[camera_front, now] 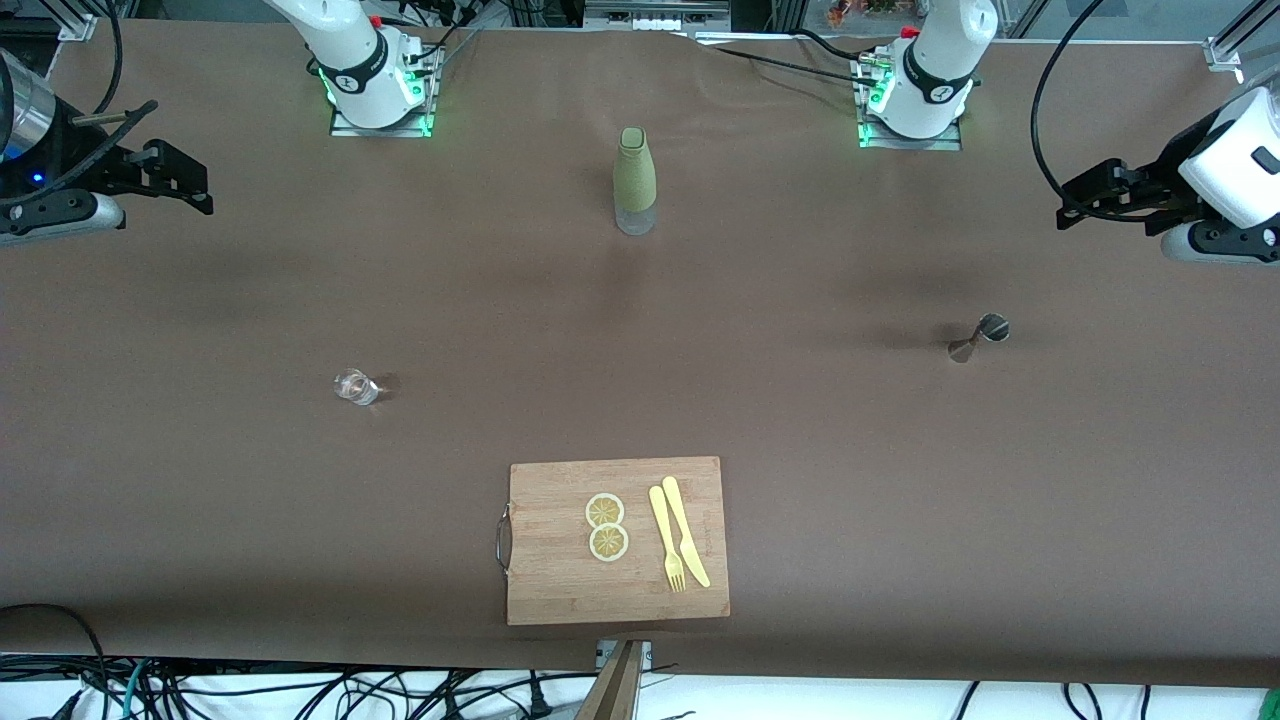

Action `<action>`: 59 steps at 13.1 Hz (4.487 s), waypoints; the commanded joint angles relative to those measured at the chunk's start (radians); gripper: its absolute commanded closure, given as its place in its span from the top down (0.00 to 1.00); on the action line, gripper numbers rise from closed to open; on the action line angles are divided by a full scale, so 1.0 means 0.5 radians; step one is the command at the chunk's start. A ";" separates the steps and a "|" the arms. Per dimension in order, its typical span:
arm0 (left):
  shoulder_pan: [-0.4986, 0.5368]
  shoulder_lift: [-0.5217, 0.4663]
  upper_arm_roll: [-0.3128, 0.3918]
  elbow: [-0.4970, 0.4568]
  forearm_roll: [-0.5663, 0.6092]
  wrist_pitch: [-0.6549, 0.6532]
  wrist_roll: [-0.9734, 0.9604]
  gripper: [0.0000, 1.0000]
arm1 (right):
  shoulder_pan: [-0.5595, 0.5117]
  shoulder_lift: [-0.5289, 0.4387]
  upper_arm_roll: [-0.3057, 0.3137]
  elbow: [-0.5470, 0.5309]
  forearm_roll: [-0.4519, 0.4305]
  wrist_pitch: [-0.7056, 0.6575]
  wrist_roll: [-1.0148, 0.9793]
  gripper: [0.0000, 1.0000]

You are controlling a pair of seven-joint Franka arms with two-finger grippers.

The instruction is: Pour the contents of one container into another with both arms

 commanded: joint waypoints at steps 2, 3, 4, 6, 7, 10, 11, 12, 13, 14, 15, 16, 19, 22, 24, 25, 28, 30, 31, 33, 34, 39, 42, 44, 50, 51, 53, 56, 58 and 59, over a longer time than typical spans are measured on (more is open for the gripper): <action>-0.002 0.038 0.003 0.070 -0.038 -0.014 0.033 1.00 | -0.018 0.005 0.008 0.014 0.017 -0.012 0.027 0.99; 0.004 0.042 0.003 0.070 -0.038 -0.014 0.036 1.00 | -0.018 0.005 0.008 0.023 0.017 -0.015 0.026 0.99; 0.004 0.042 0.003 0.070 -0.038 -0.011 0.036 1.00 | -0.018 0.005 0.008 0.024 0.017 -0.018 0.026 0.99; 0.004 0.045 0.003 0.070 -0.038 -0.014 0.033 1.00 | -0.015 0.005 0.008 0.024 0.017 -0.021 0.026 0.99; 0.001 0.045 0.003 0.073 -0.038 -0.014 0.033 1.00 | -0.015 0.005 0.011 0.024 0.017 -0.024 0.026 0.99; 0.001 0.045 0.003 0.070 -0.038 -0.014 0.033 1.00 | -0.015 0.005 0.014 0.027 0.017 -0.024 0.033 0.99; -0.002 0.045 0.003 0.070 -0.038 -0.014 0.033 1.00 | -0.015 0.005 0.014 0.027 0.017 -0.024 0.033 0.99; -0.002 0.045 0.003 0.070 -0.038 -0.014 0.033 1.00 | -0.015 0.005 0.014 0.027 0.017 -0.024 0.033 0.99; 0.001 0.045 0.003 0.070 -0.038 -0.014 0.033 1.00 | -0.015 0.005 0.014 0.030 0.017 -0.024 0.033 0.99; -0.002 0.045 0.003 0.070 -0.038 -0.011 0.033 1.00 | -0.015 0.005 0.014 0.030 0.017 -0.024 0.033 0.99; -0.002 0.045 0.003 0.073 -0.038 -0.014 0.033 1.00 | -0.015 0.008 0.014 0.033 0.020 -0.021 0.030 0.99; -0.002 0.045 0.003 0.073 -0.038 -0.014 0.033 1.00 | -0.015 0.011 0.011 0.036 0.020 -0.021 0.026 0.99; -0.002 0.045 0.003 0.073 -0.038 -0.011 0.033 1.00 | -0.012 0.048 0.014 0.060 0.013 -0.009 0.026 0.99; 0.001 0.045 0.003 0.073 -0.041 -0.011 0.036 1.00 | -0.021 0.051 0.008 0.067 0.017 -0.012 0.036 0.99; 0.001 0.045 0.003 0.070 -0.041 -0.014 0.036 1.00 | -0.021 0.051 0.008 0.067 0.020 -0.006 0.051 0.99; 0.001 0.045 0.003 0.073 -0.041 -0.014 0.036 1.00 | -0.021 0.051 0.008 0.070 0.023 0.000 0.051 0.99; 0.001 0.045 0.003 0.073 -0.041 -0.014 0.033 1.00 | -0.021 0.051 0.008 0.067 0.023 -0.002 0.054 0.99; 0.001 0.045 0.003 0.073 -0.041 -0.011 0.036 1.00 | -0.018 0.051 0.008 0.067 0.020 0.001 0.048 0.99; 0.001 0.045 0.003 0.073 -0.041 -0.014 0.033 1.00 | -0.018 0.054 0.008 0.067 0.004 0.007 0.048 0.99; 0.001 0.045 0.003 0.073 -0.041 -0.014 0.033 1.00 | -0.018 0.060 0.008 0.070 0.010 0.001 0.054 0.99; 0.001 0.045 0.003 0.073 -0.041 -0.014 0.033 1.00 | -0.027 0.060 0.005 0.070 0.013 -0.006 0.045 0.99; 0.001 0.045 0.003 0.073 -0.041 -0.014 0.036 1.00 | -0.024 0.045 0.005 0.082 0.020 -0.009 0.027 0.99; 0.001 0.045 0.003 0.073 -0.041 -0.014 0.033 1.00 | -0.012 0.066 0.014 0.082 0.029 0.043 0.026 0.99; 0.001 0.045 0.003 0.073 -0.041 -0.011 0.036 1.00 | -0.009 0.063 0.017 0.061 0.072 0.169 0.026 0.99; 0.032 0.051 0.013 0.070 -0.041 -0.011 0.136 1.00 | -0.002 0.066 0.030 -0.016 0.112 0.246 0.033 0.99; 0.090 0.069 0.013 0.070 -0.044 -0.011 0.228 1.00 | -0.005 0.066 0.051 -0.016 0.112 0.243 0.036 0.99; 0.228 0.115 0.013 0.073 -0.078 -0.011 0.449 1.00 | 0.004 0.115 0.076 -0.013 0.118 0.246 0.026 0.99; 0.552 0.237 0.013 0.070 -0.267 -0.008 0.848 1.00 | 0.004 0.109 0.131 -0.016 0.121 0.264 0.020 0.99; 0.743 0.375 0.010 0.067 -0.430 -0.008 1.194 1.00 | 0.004 0.100 0.131 -0.065 0.124 0.292 -0.147 0.99; 0.823 0.452 0.009 0.064 -0.464 -0.017 1.442 1.00 | -0.002 0.097 0.131 -0.123 0.127 0.344 -0.294 0.99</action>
